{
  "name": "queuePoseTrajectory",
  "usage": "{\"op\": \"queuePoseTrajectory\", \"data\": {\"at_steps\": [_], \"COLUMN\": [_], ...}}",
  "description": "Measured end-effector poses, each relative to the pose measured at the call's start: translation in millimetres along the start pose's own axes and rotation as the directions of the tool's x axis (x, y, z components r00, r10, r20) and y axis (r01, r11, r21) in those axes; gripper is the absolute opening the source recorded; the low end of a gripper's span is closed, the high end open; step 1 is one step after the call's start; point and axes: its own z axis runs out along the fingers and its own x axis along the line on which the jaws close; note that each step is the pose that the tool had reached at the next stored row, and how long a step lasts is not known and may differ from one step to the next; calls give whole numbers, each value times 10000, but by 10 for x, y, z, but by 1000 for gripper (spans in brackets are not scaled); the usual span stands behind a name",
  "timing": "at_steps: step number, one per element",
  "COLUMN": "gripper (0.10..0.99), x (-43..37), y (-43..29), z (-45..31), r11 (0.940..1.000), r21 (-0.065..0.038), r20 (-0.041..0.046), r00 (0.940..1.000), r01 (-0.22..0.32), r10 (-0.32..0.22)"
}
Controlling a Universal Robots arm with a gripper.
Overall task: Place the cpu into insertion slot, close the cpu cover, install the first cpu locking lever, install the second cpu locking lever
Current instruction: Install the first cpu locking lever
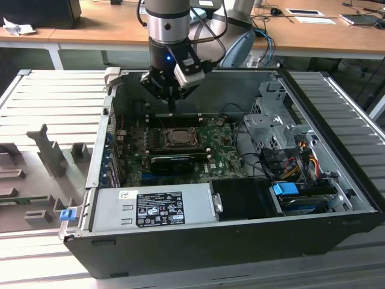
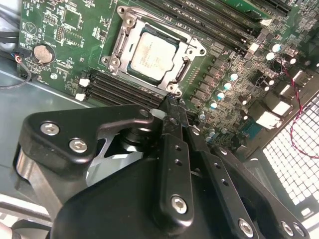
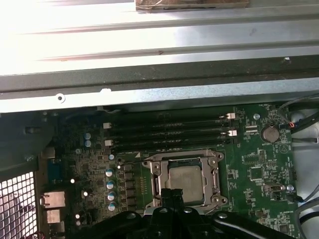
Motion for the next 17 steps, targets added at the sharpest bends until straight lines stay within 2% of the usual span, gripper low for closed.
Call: {"op": "queuePoseTrajectory", "data": {"at_steps": [6, 10, 12, 14, 17], "gripper": [106, 106, 106, 106, 106], "x": [38, 46, 48, 100, 143], "y": [-4, -5, -7, -14, -18], "z": [6, 22, 56, 92, 102], "r11": [10000, 9969, 9909, 9891, 9889], "r21": [-26, -57, -81, -96, -96], "r20": [-5, -37, -70, -93, -100], "r00": [10000, 9969, 9909, 9891, 9889], "r01": [79, 787, 1341, 1469, 1480], "r10": [-79, -787, -1342, -1470, -1481]}}
